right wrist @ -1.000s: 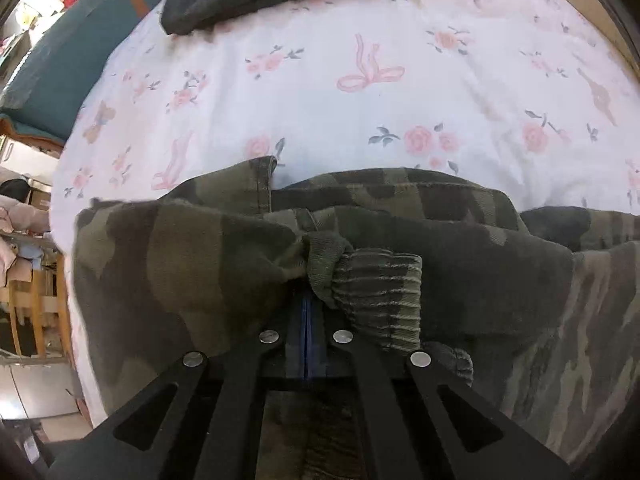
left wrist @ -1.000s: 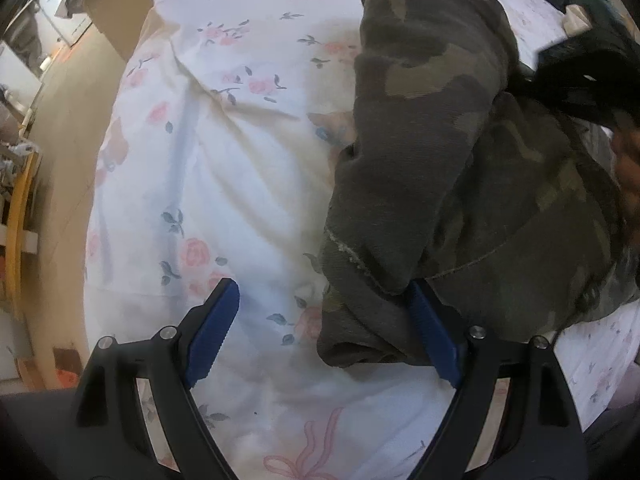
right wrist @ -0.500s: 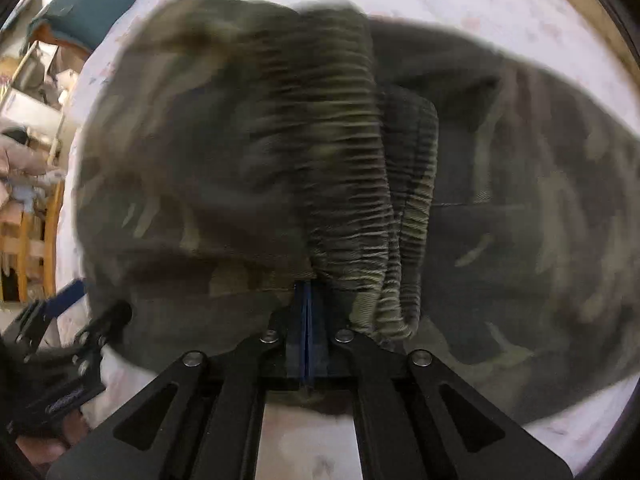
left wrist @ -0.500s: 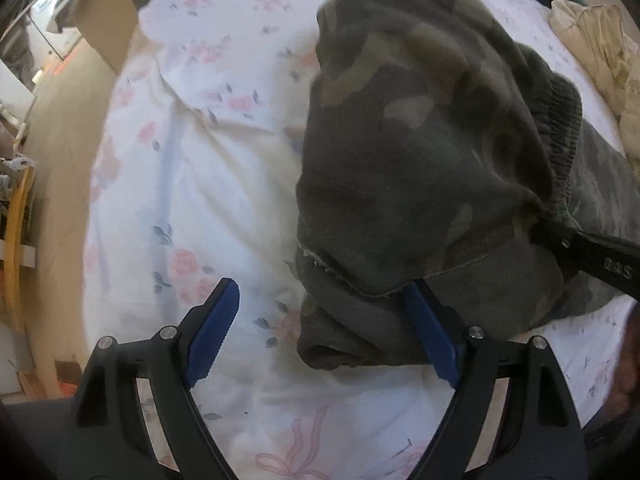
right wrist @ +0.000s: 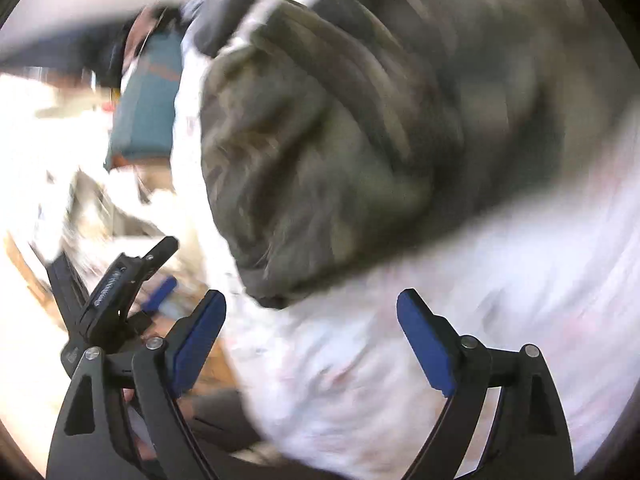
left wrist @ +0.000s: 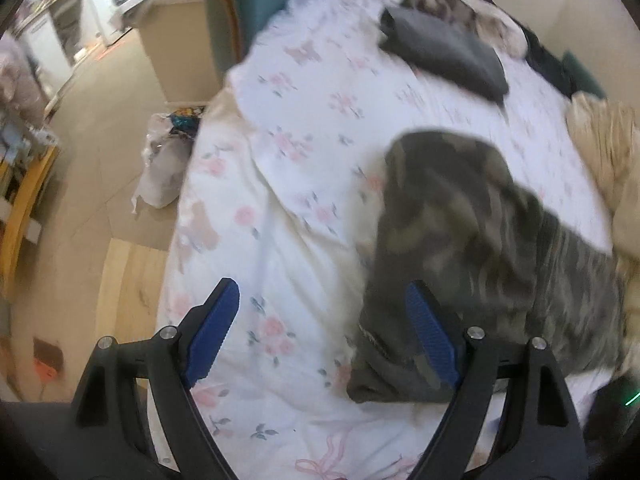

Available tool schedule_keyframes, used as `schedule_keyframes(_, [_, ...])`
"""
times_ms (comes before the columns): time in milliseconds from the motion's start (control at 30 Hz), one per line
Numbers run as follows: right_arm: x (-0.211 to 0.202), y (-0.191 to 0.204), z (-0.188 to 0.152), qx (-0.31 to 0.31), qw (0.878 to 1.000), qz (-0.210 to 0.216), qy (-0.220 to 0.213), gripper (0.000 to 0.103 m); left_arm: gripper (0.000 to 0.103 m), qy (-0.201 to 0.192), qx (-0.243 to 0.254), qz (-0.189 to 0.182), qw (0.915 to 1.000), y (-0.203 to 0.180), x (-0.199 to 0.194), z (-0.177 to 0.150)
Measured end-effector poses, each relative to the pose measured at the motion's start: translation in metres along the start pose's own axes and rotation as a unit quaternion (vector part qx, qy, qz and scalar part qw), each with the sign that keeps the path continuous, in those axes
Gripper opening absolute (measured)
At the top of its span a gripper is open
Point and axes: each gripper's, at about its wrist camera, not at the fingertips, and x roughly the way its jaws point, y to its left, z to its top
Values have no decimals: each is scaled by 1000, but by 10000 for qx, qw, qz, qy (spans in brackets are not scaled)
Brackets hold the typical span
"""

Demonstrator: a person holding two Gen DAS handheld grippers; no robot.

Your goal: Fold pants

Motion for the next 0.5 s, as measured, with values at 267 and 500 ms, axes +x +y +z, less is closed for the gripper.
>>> schedule_keyframes(267, [53, -14, 17, 452, 9950, 565, -685, 90, 83, -73, 7, -86, 9999, 16, -11, 15])
schedule_keyframes(500, [68, -7, 42, 543, 9904, 861, -936, 90, 83, 460, -11, -440, 9980, 13, 20, 41])
